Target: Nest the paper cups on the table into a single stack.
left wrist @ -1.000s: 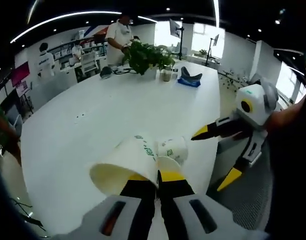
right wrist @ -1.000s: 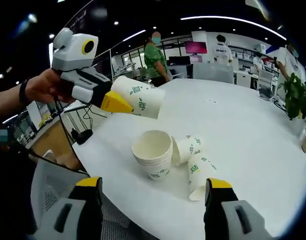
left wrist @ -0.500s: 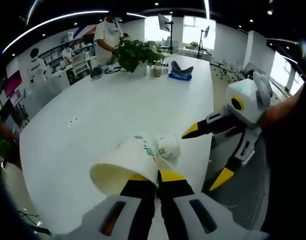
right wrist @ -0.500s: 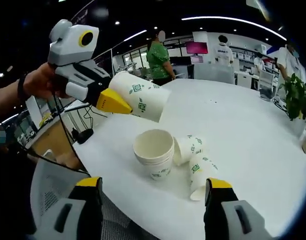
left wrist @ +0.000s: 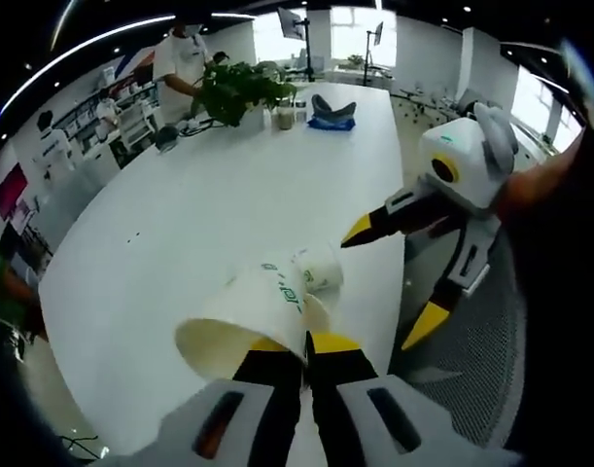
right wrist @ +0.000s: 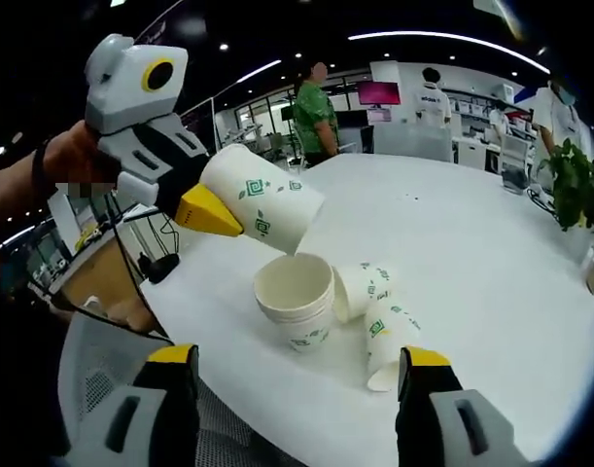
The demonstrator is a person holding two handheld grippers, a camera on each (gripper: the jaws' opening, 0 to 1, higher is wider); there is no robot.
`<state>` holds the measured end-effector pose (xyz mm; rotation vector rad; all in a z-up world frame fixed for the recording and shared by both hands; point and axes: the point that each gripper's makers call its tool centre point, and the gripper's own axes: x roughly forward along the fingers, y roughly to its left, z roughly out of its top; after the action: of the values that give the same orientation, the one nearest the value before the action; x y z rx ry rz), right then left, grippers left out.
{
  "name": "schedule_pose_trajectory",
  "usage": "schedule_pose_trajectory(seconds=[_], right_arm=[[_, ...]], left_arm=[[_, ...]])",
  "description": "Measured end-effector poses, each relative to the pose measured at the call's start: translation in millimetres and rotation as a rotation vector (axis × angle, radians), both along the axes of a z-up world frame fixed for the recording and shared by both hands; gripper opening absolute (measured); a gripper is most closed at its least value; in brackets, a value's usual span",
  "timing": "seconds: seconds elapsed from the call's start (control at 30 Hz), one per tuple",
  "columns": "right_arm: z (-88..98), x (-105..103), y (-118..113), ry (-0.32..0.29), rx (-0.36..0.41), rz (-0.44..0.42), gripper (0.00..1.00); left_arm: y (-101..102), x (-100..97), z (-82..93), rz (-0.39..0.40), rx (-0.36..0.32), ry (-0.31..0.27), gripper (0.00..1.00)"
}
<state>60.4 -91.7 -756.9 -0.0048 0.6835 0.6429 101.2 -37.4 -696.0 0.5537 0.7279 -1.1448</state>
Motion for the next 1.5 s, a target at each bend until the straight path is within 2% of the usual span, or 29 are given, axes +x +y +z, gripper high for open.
schedule_pose_trajectory(seconds=[0.2, 0.4, 0.73, 1.13, 1.27, 1.33, 1.4, 1.5], right_arm=[[2.0, -3, 1, 0.002, 0.000, 0.000, 0.86], [-6.0, 3, 0, 0.004, -0.002, 0.001, 0.86], [-0.9, 1, -2, 0.004, -0.001, -0.005, 0.86], [-5.5, 4, -1, 0.005, -0.005, -0.002, 0.86], [-0.9, 1, 0, 0.002, -0.010, 0.004, 0.86], [-7.7, 4, 0, 0.002, -0.012, 0.007, 0.86], [-3.5, 1, 2, 0.003, -0.013, 0.010, 0.86], [-6.5, 3, 1, 0.003, -0.013, 0.011, 0.86]], left_arm=[[3, -3.1, -2.8, -0.010, 0.019, 0.008, 0.00], [3, -3.2, -5.2, -0.010, 0.028, 0.007, 0.00], [2, -3.1, -8.2, -0.020, 0.040, 0.003, 0.00], [1, -3.8, -12.2, -0.025, 0.056, -0.004, 0.00], [1, -3.4, -14.8, -0.025, 0.060, -0.003, 0.00], [0, -3.8, -15.5, -0.028, 0.061, -0.002, 0.00], [0, -4.0, -16.5, -0.036, 0.071, -0.007, 0.00], [-2, -4.2, -16.8, -0.045, 0.081, -0.013, 0.00]])
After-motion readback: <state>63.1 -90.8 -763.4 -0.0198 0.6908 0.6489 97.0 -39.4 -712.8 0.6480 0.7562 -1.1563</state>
